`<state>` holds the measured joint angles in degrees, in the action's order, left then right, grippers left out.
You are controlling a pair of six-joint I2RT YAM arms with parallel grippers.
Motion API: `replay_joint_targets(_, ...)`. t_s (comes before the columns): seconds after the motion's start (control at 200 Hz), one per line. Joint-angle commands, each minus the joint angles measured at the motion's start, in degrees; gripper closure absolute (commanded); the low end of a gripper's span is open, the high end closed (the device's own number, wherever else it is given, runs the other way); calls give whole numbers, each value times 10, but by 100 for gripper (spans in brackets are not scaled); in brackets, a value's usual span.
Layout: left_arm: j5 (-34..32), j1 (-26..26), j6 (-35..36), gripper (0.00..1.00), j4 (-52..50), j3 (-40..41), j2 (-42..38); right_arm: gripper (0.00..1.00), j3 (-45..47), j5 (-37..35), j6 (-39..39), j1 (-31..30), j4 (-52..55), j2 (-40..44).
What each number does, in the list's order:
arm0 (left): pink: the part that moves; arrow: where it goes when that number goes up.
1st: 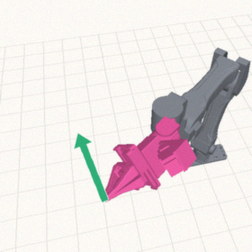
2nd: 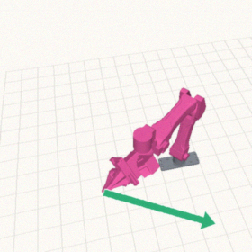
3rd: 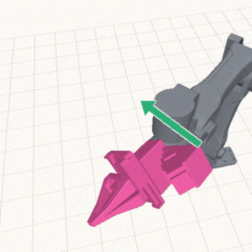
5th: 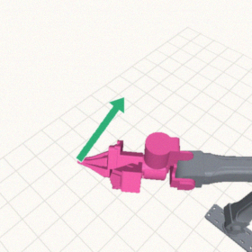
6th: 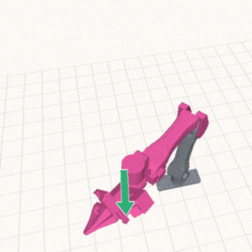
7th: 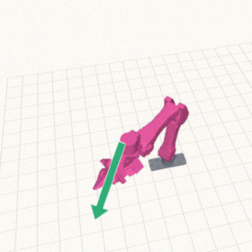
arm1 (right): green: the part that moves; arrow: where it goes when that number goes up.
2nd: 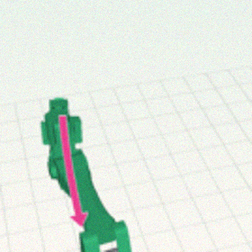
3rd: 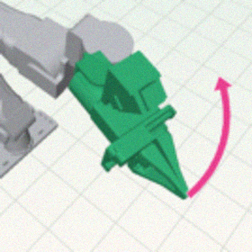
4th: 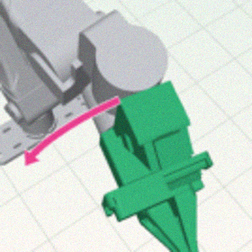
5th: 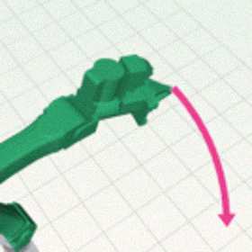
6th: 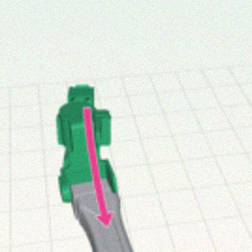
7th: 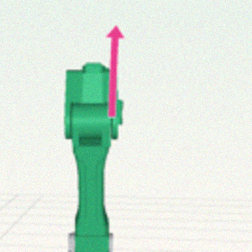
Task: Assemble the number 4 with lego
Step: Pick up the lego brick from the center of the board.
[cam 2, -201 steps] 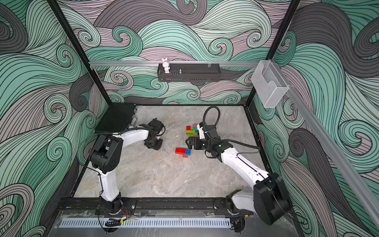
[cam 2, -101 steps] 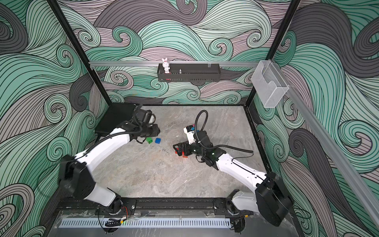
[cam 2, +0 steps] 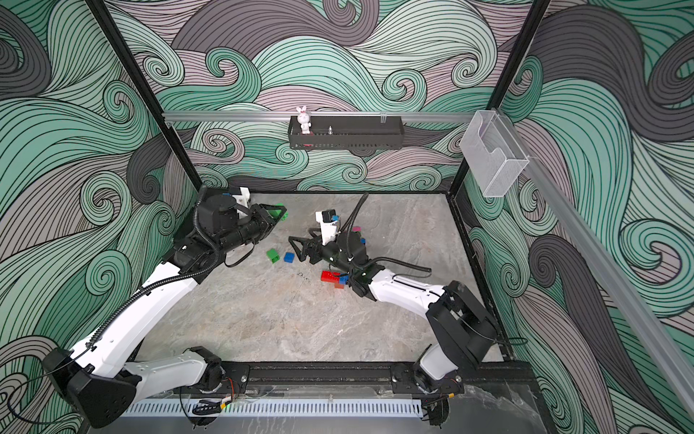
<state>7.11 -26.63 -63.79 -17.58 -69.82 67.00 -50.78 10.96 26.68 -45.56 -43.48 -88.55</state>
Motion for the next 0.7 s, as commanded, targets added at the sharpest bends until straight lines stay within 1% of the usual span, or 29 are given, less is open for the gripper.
replay_joint_targets(0.0,-13,3,-58,100,14,4,-16,12,-9,-1,-2,-10,-106,1)
replay_joint_targets(0.085,-19,2,-65,100,17,6,-21,13,-11,-14,5,-11,-127,-1)
replay_joint_targets(0.325,-5,3,-93,100,42,19,-23,18,-72,7,16,-17,-154,-45)
replay_joint_targets(0.445,-2,3,-98,100,51,22,-26,24,-97,12,16,-19,-146,-65)
replay_joint_targets(0.585,1,2,-108,100,62,29,-28,34,-114,20,8,-23,-148,-82)
replay_joint_targets(0.691,10,3,-114,100,63,31,-25,38,-130,33,-10,-26,-136,-91)
